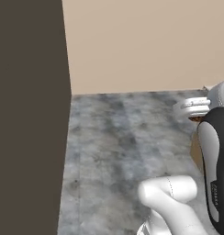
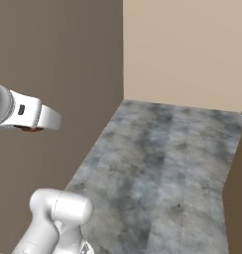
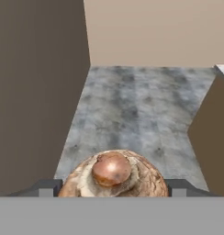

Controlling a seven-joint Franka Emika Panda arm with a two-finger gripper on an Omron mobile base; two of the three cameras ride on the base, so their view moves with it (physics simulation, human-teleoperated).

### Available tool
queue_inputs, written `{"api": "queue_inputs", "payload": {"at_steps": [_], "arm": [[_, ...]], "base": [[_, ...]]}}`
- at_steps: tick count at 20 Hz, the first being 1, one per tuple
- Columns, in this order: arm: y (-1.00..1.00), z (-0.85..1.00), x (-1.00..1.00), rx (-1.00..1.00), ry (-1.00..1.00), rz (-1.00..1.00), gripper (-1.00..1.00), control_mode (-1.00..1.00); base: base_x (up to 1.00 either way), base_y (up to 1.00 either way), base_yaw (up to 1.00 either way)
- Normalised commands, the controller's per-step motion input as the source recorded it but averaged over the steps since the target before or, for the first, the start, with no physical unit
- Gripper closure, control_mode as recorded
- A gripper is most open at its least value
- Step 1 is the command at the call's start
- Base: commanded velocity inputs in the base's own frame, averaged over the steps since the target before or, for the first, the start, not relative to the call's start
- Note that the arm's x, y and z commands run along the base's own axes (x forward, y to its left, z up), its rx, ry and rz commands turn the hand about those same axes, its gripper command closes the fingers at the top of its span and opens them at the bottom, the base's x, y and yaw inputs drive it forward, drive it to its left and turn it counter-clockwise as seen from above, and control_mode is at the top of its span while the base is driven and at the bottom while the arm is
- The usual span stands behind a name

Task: Gather the mushroom and bell pepper from the fridge and place them on a tray on the dining counter. Then gather the fishs from the fridge and place them on the other tray.

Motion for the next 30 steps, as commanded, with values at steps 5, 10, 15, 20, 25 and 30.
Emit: {"api": "queue_inputs", "payload": {"at_steps": [5,10,15,20,25,30], "arm": [[0.0,0.0,0.0,0.0,0.0,0.0,1.0,1.0],[0.0,0.0,0.0,0.0,0.0,0.0,1.0,1.0],[0.0,0.0,0.0,0.0,0.0,0.0,1.0,1.0],[0.0,0.0,0.0,0.0,0.0,0.0,1.0,1.0],[0.0,0.0,0.0,0.0,0.0,0.0,1.0,1.0],[0.0,0.0,0.0,0.0,0.0,0.0,1.0,1.0]], "base": [[1.0,0.52,-0.1],[1.0,0.38,-0.07],[1.0,0.07,-0.11],[1.0,0.01,-0.32],[0.95,0.21,-0.45],[0.89,0.39,-0.48]]}}
